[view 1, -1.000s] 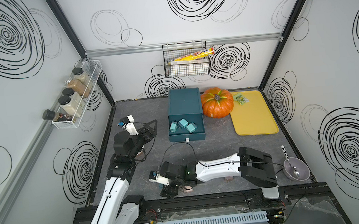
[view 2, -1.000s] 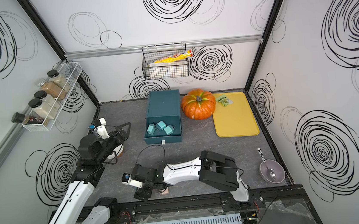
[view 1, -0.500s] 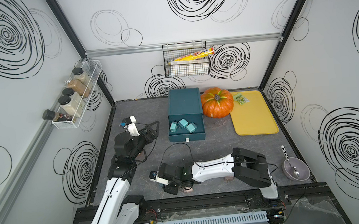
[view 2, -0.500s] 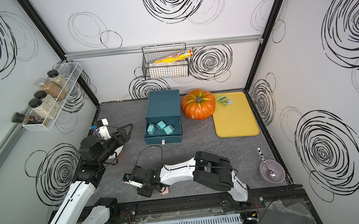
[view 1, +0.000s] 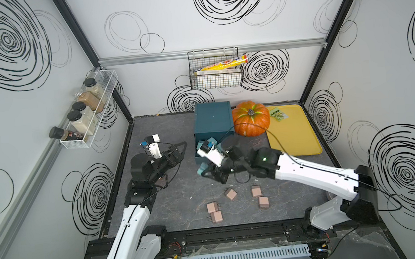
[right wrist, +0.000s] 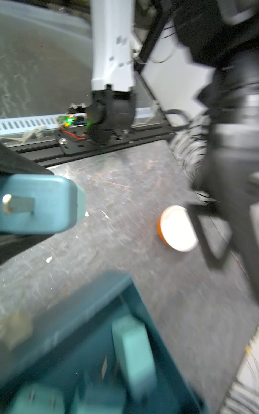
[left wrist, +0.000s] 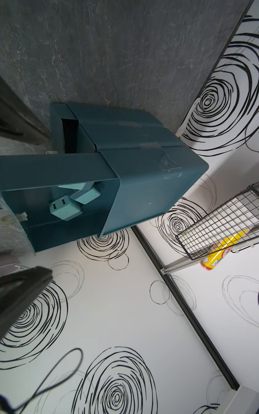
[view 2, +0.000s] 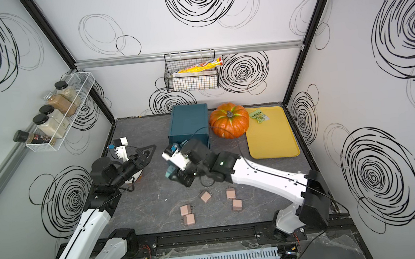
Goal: Place the plugs into the drawer by color
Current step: Place the plug in the drawer.
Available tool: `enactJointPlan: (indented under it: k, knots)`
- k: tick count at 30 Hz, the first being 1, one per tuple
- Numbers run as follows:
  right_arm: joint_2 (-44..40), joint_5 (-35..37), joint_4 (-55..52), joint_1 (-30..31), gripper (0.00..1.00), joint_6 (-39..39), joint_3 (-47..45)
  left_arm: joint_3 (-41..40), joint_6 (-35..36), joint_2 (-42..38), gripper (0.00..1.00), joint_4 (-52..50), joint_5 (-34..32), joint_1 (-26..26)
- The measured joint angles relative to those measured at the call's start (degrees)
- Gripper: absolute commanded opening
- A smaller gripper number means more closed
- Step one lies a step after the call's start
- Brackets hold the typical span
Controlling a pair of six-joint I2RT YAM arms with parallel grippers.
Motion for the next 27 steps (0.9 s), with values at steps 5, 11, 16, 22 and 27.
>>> enactJointPlan:
  k: [5,11,16,22,27]
  knots:
    - [3.7,-9.9,-7.0,-10.6,0.17,1.4,9.7,-2.0,1.2,-2.2,0.92,-0.2,0.0,-0.2]
    - [13.5,-9.7,-16.6,-16.5,0.18,2.8,15.7,-5.0,2.1,-1.9,0.92,-0.3,-0.9,-3.8]
    - [20.8,-5.0,-25.0,-17.0,0.16,2.5,22.8,-5.5,2.1,-0.8,0.91,0.9,-1.5,-5.7]
    - [21.9,-1.4,-30.8,-17.0,0.17,2.3,25.6,-7.5,1.6,3.5,0.92,3.7,-1.3,-7.5]
    - [23.5,-2.2,-33.0,-17.0,0.24,1.6,25.9,-7.5,1.6,4.5,0.92,4.4,-1.3,-8.2]
